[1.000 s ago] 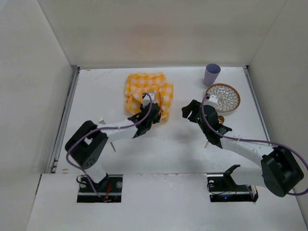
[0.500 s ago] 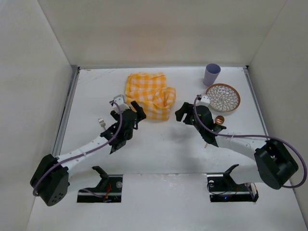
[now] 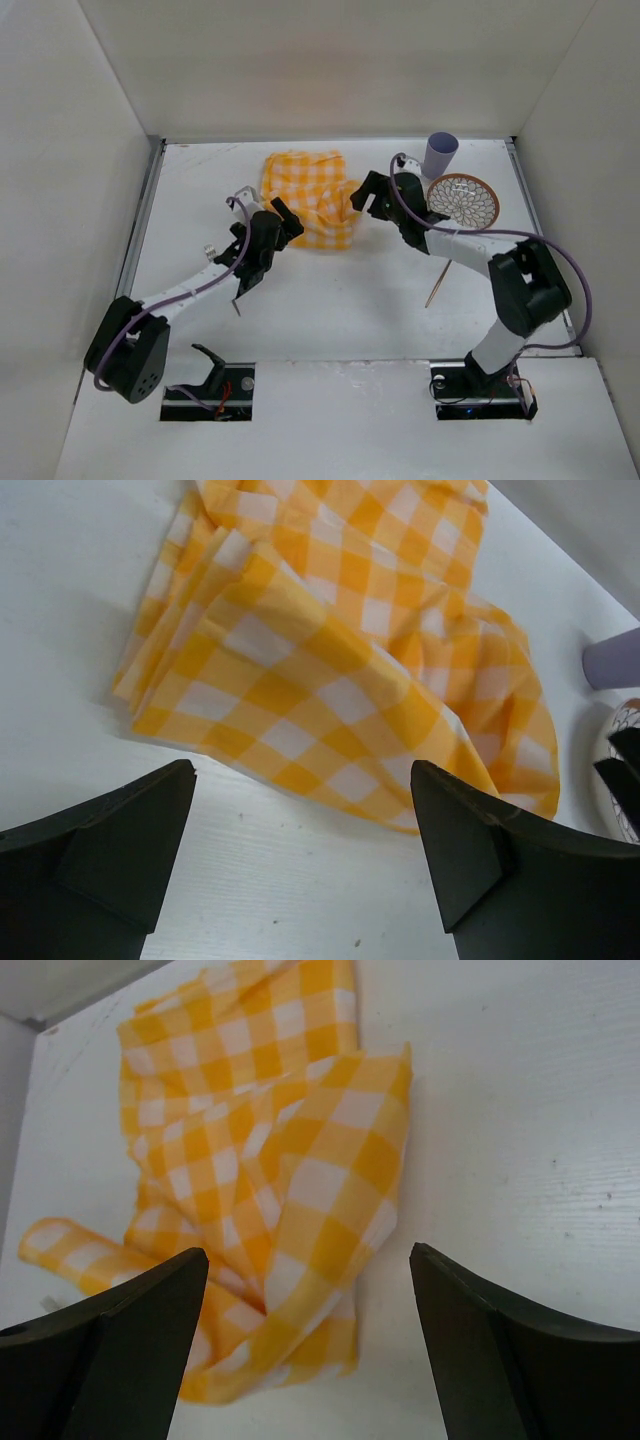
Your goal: Set the dinner table for one person
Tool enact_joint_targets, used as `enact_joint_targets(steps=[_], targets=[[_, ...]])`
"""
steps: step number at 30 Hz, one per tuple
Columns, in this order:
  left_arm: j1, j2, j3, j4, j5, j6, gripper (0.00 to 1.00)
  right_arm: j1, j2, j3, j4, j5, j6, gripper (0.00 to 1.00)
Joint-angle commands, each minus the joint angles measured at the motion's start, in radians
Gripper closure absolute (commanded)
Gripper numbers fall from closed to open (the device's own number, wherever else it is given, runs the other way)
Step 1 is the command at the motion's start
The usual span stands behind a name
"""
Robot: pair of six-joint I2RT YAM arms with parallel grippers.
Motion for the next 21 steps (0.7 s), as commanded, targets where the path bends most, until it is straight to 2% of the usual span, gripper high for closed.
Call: enact_joint_targets(steps=[1,7,11,13,14,15,16,19,21], targets=[[0.012,0.059,0.086,-0.006,0.029,0.002,0.11,-0.015,0.092,0.095,-0.057,-0.044,0.03,0.12],[0.075,0.168,0.138,0.002,0.032,0.008,0.14,-0.053,0.224,0.204,-0.06,-0.094,0.093,0.12],[0.093,0.219,0.166,0.003,0.043,0.014,0.24,-0.078,0.304,0.281,-0.065,-0.18,0.133,0.14],[0.1,0.233,0.172,0.005,0.048,0.014,0.37,-0.084,0.335,0.319,-0.073,-0.198,0.15,0.18],[0.1,0.236,0.172,0.008,0.048,0.014,0.44,-0.084,0.347,0.336,-0.074,-0.203,0.153,0.22],[0.1,0.236,0.169,0.013,0.049,0.014,0.54,-0.084,0.359,0.353,-0.076,-0.206,0.153,0.28],[0.098,0.231,0.165,0.016,0.052,0.014,0.62,-0.084,0.373,0.371,-0.083,-0.212,0.153,0.37],[0.095,0.198,0.143,0.011,0.055,0.018,0.77,-0.084,0.382,0.39,-0.109,-0.209,0.154,0.67],[0.092,0.155,0.11,0.016,0.055,0.021,0.82,-0.079,0.34,0.352,-0.093,-0.183,0.153,0.79]])
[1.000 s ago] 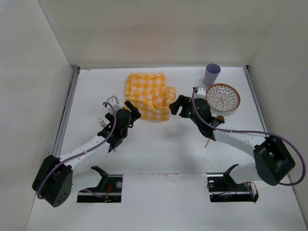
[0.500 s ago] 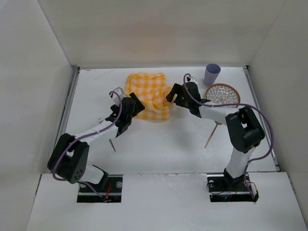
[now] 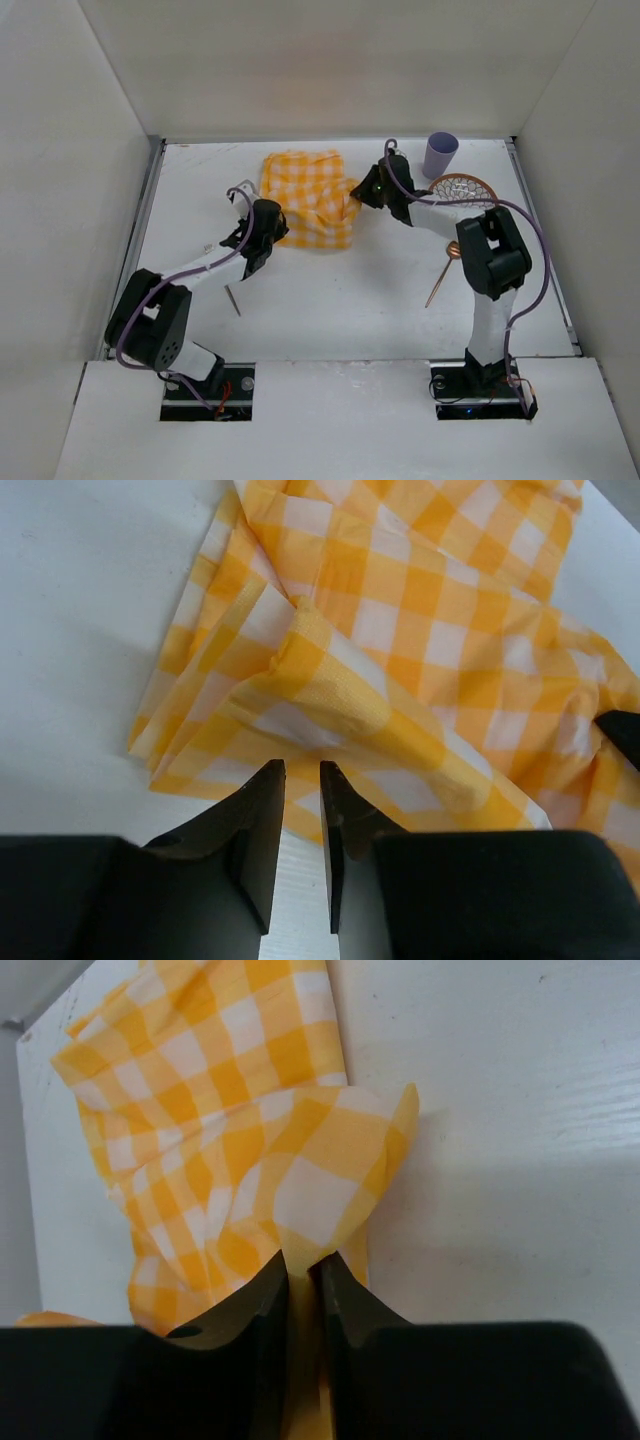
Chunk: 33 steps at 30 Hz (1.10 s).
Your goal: Set the dinner table for one person
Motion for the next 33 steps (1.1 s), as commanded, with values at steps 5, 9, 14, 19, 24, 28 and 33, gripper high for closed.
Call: enact_joint_targets(steps=[5,9,14,19,24,28,33], targets=[[-0.014,-0.254,-0.126,-0.006,-0.015,0.005,0.87,0.028,-0.265,-0.208,0.094,0.175,0.006,0.86],[-0.06,-0.395,-0.208,-0.057,-0.037,-0.015,0.86,0.103,-0.477,-0.426,0.121,0.385,0.015,0.86],[-0.161,-0.508,-0.258,-0.086,-0.064,-0.067,0.49,0.266,-0.623,-0.63,0.081,0.663,0.053,0.86],[-0.269,-0.474,-0.23,-0.17,-0.066,-0.113,0.29,0.32,-0.664,-0.732,0.019,0.749,0.165,0.9],[-0.287,-0.499,-0.219,-0.318,-0.185,-0.069,0.33,0.323,-0.715,-0.741,-0.004,0.765,0.147,0.91],[-0.269,-0.357,-0.204,-0.283,-0.164,-0.014,0.35,0.323,-0.698,-0.704,0.061,0.693,0.07,0.92],[-0.217,-0.175,-0.179,-0.266,-0.14,0.013,0.34,0.334,-0.687,-0.66,0.062,0.68,0.043,0.92]])
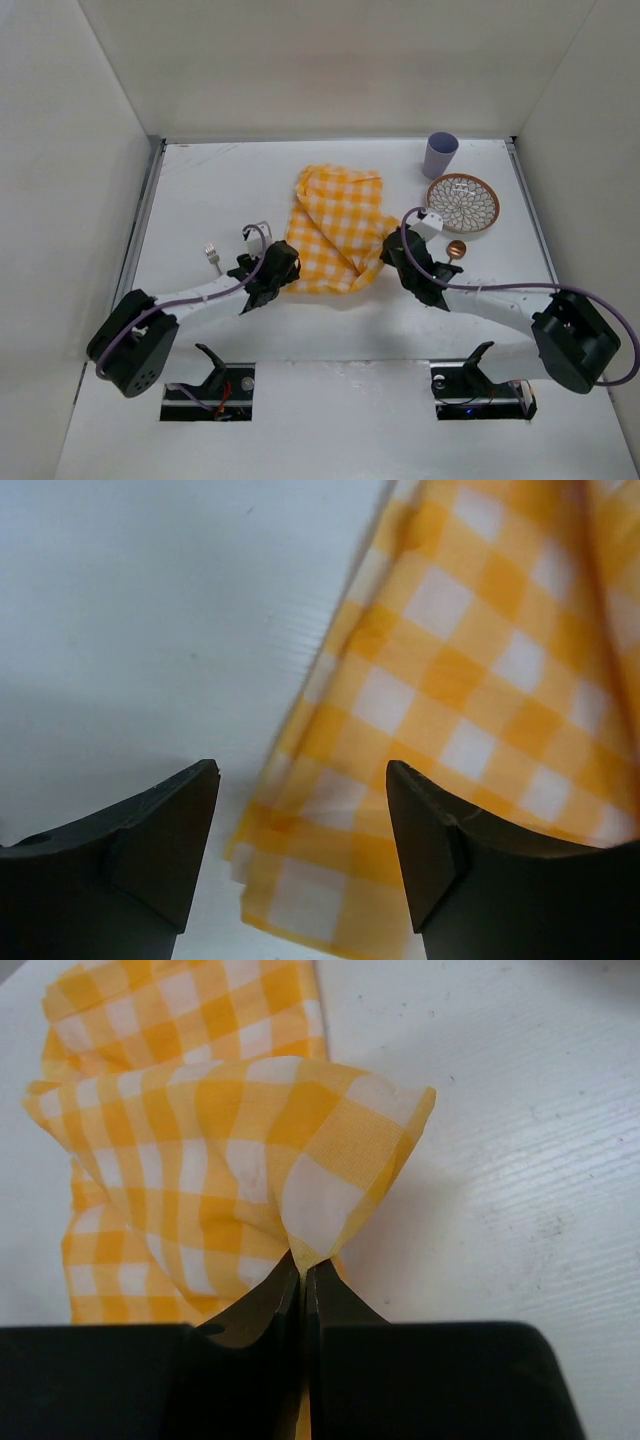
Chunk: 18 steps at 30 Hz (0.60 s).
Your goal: Set the dinner table for one person
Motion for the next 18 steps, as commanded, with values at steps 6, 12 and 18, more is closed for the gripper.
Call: enact_joint_targets(steps=[6,12,18], targets=[[0.117,0.109,0.01,0.134,0.125,0.068,0.33,0.012,0.02,0.066,0.071,-0.049,-0.057,0.91],[0.171,0.25,0.049,0.281,0.329,0.056,0.44,0.011,0.052,0.1,0.085,-0.065,-0.076,0.91],[0.234,0.344,0.046,0.41,0.437,-0.006,0.88,-0.038,0.151,0.199,0.125,-0.153,-0.129,0.91]])
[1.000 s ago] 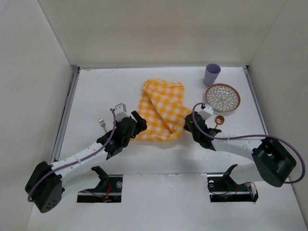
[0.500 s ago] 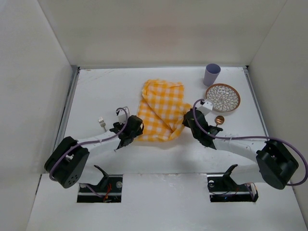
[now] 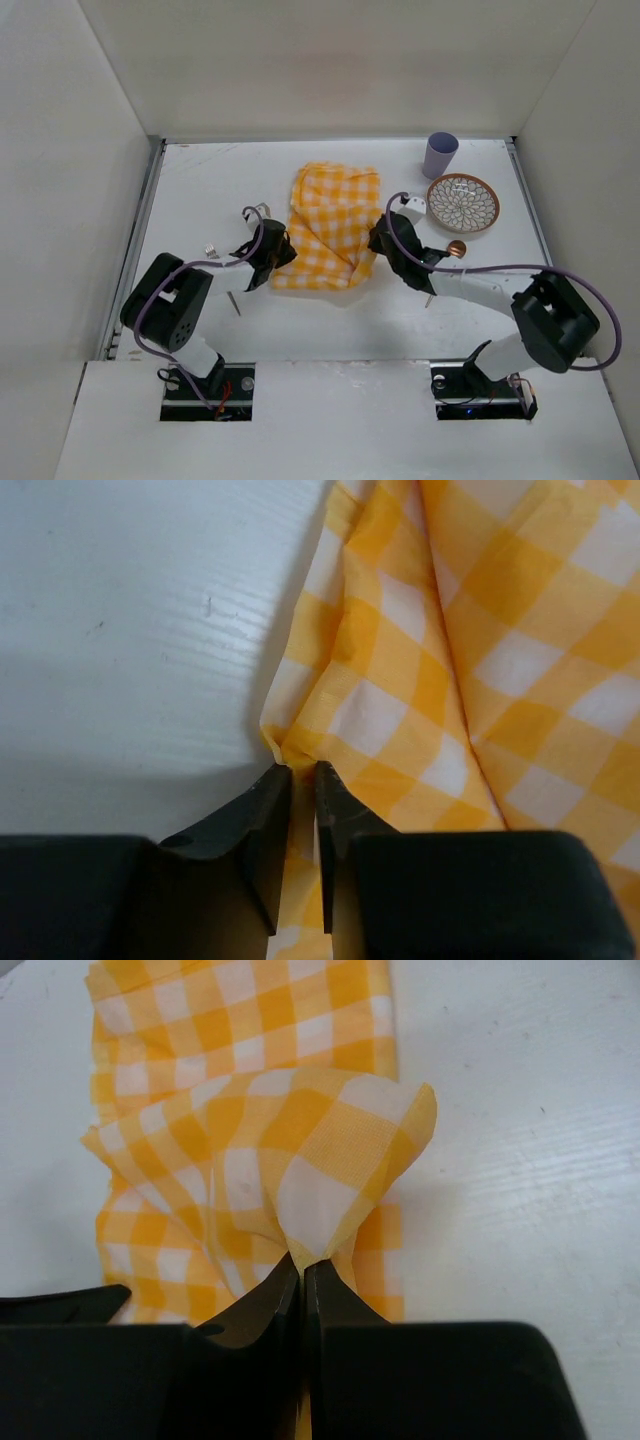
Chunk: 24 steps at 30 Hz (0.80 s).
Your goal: Set the dinner table for one person
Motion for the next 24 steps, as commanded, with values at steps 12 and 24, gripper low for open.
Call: enact_joint_targets(steps=[12,24], targets=[[0.228,-0.036,-0.009,0.031,-0.086,-0.053,0.96,-0.077,0.081,0.35,-0.056,-0.021,-0.088,0.93],[0.2,-0.188,-0.082,-0.024,-0.198,-0.04,0.97,-0.005,-0.31,-0.2,-0.336,0.122,0.301,0.91]])
